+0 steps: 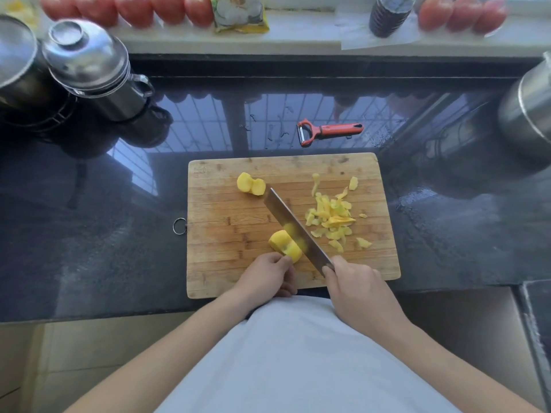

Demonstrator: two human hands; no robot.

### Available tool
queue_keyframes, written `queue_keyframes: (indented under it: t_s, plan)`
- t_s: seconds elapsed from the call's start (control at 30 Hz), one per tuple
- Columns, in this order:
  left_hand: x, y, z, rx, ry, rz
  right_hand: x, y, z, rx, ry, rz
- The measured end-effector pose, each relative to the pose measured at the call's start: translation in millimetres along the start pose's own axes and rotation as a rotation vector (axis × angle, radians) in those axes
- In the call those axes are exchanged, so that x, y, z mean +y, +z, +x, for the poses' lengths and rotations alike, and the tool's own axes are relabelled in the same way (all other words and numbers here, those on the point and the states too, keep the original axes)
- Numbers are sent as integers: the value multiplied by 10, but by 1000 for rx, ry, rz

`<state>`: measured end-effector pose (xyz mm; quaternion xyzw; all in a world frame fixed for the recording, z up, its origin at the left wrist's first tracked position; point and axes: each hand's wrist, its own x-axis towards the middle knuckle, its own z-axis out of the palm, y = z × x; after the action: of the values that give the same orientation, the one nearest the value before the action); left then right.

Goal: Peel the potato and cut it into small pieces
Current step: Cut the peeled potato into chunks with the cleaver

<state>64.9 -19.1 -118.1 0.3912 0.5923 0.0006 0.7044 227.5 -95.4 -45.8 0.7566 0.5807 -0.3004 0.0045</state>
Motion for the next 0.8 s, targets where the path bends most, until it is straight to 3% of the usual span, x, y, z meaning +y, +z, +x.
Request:
queue_keyframes:
  t_s: [0.13,0.37,0.6,0.8]
  plan:
    - [39,-17,56,85,-9,-108,46,8,-58,-20,15,-23]
    - [92,58,86,166,19,-20,41,-1,-93,-95,23,-141]
    - [134,62,83,195,37,71,24,31,-78,-158,55,-283]
    - [172,81,112,175,-22,7,-11,97,-26,-176,51,-297]
